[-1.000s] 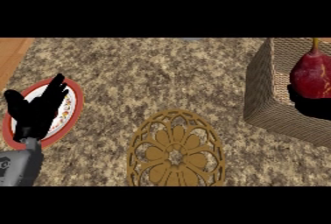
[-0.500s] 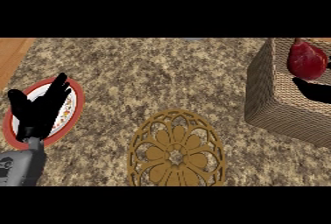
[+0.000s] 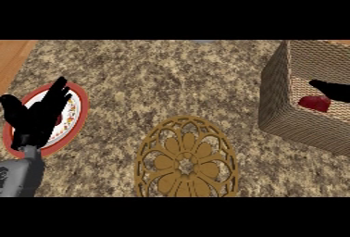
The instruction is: Pick the pear from the placemat and place it in the basket
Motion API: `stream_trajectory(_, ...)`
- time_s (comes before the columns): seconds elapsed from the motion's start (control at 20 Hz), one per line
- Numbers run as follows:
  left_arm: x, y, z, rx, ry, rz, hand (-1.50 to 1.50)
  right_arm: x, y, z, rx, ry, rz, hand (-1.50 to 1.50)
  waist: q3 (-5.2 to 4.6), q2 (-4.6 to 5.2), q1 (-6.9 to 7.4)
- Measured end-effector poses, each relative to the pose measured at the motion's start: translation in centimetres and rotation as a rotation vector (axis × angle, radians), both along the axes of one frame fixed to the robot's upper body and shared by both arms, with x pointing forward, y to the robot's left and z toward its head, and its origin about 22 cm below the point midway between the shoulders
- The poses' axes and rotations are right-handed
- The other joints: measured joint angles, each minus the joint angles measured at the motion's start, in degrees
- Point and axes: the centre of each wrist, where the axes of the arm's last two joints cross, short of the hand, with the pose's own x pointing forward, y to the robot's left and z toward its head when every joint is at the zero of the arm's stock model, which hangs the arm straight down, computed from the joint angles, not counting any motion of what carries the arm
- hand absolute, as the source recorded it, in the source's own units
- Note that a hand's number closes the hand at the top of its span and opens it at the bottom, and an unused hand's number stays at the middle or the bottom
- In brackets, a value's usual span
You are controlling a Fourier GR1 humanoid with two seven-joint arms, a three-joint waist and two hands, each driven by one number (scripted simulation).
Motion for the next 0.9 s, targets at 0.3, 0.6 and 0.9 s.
stream_trajectory(0.3,-0.3,-0.2,0.0,0.006,0.004,0.009,0.00,-1.2,-2.9,1.9,0.204,-0.137,-0.094,-1.50,0.00,-0.16,-0.40)
stream_trajectory(0.6,-0.2,0.5,-0.1,0.004,0.006,0.022,0.00,-5.6,-9.9,3.0,0.370,-0.214,-0.161,-1.50,0.03,-0.21,-1.08)
stream_trajectory(0.9,-1.0,0.0,-0.6,0.001,0.008,0.024,0.00,-11.9,-17.0,2.3,0.404,-0.147,-0.119,-1.50,0.03,-0.25,-1.16)
